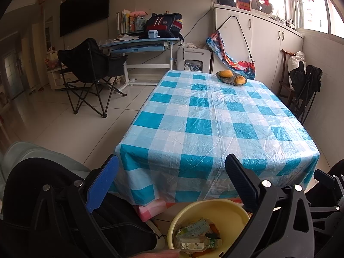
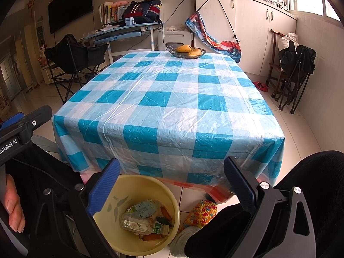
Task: Collect trash
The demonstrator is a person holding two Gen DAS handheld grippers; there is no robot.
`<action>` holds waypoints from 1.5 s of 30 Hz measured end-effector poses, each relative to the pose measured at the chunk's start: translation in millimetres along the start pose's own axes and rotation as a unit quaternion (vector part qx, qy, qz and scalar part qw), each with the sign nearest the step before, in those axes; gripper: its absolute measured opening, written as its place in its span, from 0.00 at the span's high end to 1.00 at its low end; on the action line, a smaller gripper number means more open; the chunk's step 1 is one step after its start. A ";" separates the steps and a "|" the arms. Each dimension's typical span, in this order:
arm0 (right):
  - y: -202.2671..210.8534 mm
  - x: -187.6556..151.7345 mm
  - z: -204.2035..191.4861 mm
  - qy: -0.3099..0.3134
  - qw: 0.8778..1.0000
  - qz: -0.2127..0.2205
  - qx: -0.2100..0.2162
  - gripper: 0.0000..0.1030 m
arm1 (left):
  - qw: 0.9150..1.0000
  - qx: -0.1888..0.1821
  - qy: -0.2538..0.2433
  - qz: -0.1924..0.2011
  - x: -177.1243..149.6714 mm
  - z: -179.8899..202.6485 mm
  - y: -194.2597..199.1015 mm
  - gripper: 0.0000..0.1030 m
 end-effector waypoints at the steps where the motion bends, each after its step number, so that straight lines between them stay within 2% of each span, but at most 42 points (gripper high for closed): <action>1: -0.1 0.1 0.0 0.000 1.000 0.000 0.000 0.10 | 1.000 0.000 0.000 0.001 -0.1 -0.4 0.0 0.07; 24: 0.0 0.1 0.0 0.000 1.000 0.000 0.000 0.10 | 1.000 -0.004 -0.001 0.010 3.0 0.1 7.2 0.07; 36: 0.2 0.1 0.2 0.000 1.000 -0.001 0.000 0.10 | 1.000 -0.003 -0.018 0.022 3.4 6.8 10.9 0.07; 42: -0.2 0.3 -0.1 0.000 1.000 -0.001 0.000 0.10 | 0.999 -0.017 -0.027 0.024 3.3 10.9 12.1 0.07; 45: 0.3 0.2 0.1 0.000 1.000 -0.001 0.000 0.10 | 0.999 -0.030 -0.035 0.008 2.6 14.0 8.1 0.07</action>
Point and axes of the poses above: each gripper's, at about its wrist camera, not at the fingertips, and y roughly against the way its jaws point, z to its right, x to its top, the point moved 1 cm from there along -y, roughly the way its jaws point, and after that the axes turned 1 degree about -x, right-handed, at the moved point
